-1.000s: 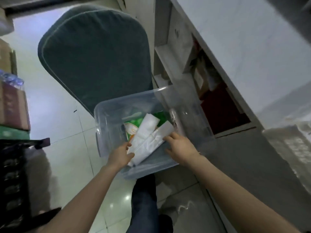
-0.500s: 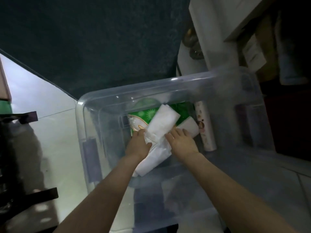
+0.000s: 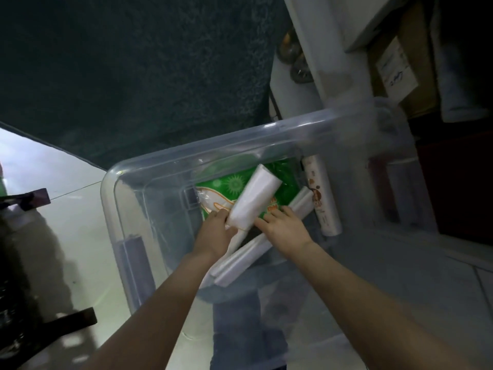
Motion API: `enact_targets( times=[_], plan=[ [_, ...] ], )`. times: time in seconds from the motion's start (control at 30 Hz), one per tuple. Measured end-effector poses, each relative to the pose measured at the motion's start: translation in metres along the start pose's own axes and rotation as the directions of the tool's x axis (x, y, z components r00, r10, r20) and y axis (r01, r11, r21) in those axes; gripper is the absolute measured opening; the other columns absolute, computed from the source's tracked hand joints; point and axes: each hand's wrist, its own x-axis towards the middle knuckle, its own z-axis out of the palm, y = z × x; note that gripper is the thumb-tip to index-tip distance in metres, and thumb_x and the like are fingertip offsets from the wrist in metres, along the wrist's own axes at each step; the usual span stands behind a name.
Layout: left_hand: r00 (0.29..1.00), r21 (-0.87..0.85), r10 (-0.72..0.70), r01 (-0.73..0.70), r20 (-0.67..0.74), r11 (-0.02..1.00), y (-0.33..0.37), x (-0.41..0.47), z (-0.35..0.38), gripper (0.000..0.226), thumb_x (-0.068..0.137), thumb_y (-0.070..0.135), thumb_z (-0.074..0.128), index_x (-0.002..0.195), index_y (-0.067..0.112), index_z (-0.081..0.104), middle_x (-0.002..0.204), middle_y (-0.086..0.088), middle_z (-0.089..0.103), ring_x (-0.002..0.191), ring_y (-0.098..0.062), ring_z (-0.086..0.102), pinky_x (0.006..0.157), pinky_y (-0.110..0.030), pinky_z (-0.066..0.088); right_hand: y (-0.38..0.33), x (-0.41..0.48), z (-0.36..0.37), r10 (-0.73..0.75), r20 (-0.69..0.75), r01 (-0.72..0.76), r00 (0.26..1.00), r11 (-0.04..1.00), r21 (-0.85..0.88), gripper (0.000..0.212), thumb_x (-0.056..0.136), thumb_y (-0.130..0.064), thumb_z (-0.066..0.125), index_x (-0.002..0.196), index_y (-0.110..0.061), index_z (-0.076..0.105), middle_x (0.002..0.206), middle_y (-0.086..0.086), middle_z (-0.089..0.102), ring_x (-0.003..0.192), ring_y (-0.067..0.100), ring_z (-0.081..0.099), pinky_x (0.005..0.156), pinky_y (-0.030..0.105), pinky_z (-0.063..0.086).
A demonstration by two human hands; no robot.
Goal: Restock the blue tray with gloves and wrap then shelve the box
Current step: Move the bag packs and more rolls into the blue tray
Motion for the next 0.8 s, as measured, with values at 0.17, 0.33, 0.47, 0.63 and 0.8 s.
enact_targets(
  times=[0.17, 0.33, 0.47, 0.63, 0.8],
  plan=[
    [0.997, -0.071, 0.076, -0.077, -0.014, 0.995, 0.018, -0.024, -0.017, 0.03, 0.088, 0.017, 0.058, 0.118, 0.017, 0.051, 0.102, -0.015, 0.066, 0.092, -0.034, 0.06, 0.068, -0.032, 0.04, -0.007, -0.028, -0.031, -0.011, -0.079, 0.018, 0.997, 0.997, 0.082, 0.023, 0.062, -0.014, 0.075, 0.084, -0.017, 0.068, 0.077, 0.004, 0.067, 0.077, 0.025, 0.064, 0.074, 0.032, 0.049],
    [0.956, -0.016, 0.29, -0.29, 0.047, 0.957, 0.062, -0.061, -0.06, 0.026, 0.087, 0.026, 0.063, 0.112, 0.022, 0.059, 0.101, 0.002, 0.067, 0.092, -0.016, 0.06, 0.074, -0.02, 0.039, -0.024, -0.069, -0.078, -0.003, -0.327, 0.04, 0.945, 0.993, 0.107, 0.015, 0.079, -0.015, 0.061, 0.092, -0.018, 0.069, 0.084, 0.004, 0.064, 0.081, 0.027, 0.06, 0.076, 0.036, 0.047],
    [0.908, 0.155, 0.388, -0.41, 0.156, 0.899, 0.114, -0.108, -0.108, 0.035, 0.085, 0.045, 0.061, 0.114, 0.026, 0.059, 0.106, 0.002, 0.069, 0.096, -0.017, 0.062, 0.082, -0.034, 0.048, -0.035, -0.116, -0.132, 0.031, -0.457, 0.031, 0.889, 0.992, 0.126, 0.016, 0.081, -0.023, 0.062, 0.094, -0.017, 0.07, 0.085, 0.003, 0.065, 0.081, 0.024, 0.06, 0.073, 0.034, 0.044],
    [0.816, 0.304, 0.51, -0.575, 0.271, 0.759, 0.177, -0.203, -0.147, 0.069, 0.052, 0.052, 0.077, 0.114, 0.04, 0.05, 0.097, 0.016, 0.065, 0.088, -0.006, 0.059, 0.075, -0.031, 0.051, -0.05, -0.196, -0.195, 0.144, -0.566, -0.034, 0.812, 0.979, 0.201, 0.014, 0.08, -0.022, 0.068, 0.091, -0.014, 0.068, 0.088, 0.005, 0.063, 0.08, 0.025, 0.06, 0.069, 0.039, 0.048],
    [0.698, 0.32, 0.672, -0.714, 0.249, 0.623, 0.227, -0.296, -0.134, 0.054, 0.06, 0.038, 0.067, 0.112, 0.039, 0.051, 0.094, 0.012, 0.067, 0.085, -0.007, 0.061, 0.071, -0.036, 0.052, -0.064, -0.3, -0.239, 0.182, -0.682, -0.099, 0.708, 0.982, 0.159, 0.017, 0.076, -0.023, 0.075, 0.088, -0.013, 0.067, 0.108, 0.013, 0.06, 0.091, 0.029, 0.057, 0.072, 0.04, 0.049]
  ],
)
